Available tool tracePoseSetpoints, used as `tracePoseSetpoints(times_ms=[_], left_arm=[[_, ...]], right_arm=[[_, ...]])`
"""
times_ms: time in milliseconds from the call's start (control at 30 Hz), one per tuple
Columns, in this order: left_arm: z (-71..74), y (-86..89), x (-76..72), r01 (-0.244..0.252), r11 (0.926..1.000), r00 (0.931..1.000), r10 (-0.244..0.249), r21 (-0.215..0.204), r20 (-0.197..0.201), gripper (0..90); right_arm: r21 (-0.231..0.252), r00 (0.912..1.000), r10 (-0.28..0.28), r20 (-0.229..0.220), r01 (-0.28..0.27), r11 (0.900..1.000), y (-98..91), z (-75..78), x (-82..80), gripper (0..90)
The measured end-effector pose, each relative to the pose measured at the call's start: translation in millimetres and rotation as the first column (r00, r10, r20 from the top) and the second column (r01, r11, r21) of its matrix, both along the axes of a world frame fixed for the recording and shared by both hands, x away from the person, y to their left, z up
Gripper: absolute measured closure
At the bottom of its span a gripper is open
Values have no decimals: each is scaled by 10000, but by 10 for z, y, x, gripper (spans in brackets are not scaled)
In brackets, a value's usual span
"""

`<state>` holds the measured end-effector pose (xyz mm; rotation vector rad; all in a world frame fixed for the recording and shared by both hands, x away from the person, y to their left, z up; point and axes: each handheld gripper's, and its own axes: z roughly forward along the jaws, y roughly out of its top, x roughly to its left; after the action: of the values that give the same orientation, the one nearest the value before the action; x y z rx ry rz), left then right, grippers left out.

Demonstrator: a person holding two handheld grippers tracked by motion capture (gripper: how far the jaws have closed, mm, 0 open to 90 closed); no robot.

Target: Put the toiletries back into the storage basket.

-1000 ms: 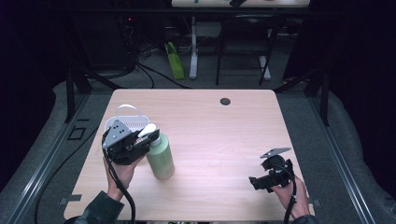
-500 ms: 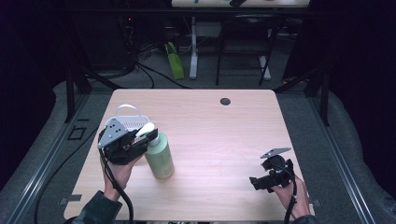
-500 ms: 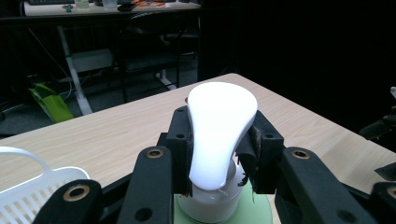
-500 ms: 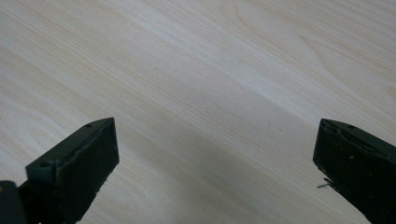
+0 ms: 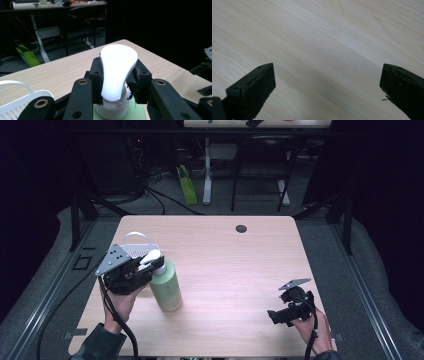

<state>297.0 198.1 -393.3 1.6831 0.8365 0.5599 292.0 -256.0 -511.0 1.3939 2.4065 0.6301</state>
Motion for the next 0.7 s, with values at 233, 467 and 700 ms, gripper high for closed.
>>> tracePoseSetpoints(times_ms=[233,467,700], left_arm=[[74,43,19,38,9998,10000,-38,-181,33,670],[147,57,65,36,10000,10000,-36,11,48,670],[224,77,112,111,9997,9999,-111,230,-14,670]], right_arm=[[-31,10000,17,18,-17,10000,19,5,-6,0],[-17,10000,7,-14,-7,10000,17,1,-6,0],[-59,10000,23,-7,-23,10000,22,3,-8,0]])
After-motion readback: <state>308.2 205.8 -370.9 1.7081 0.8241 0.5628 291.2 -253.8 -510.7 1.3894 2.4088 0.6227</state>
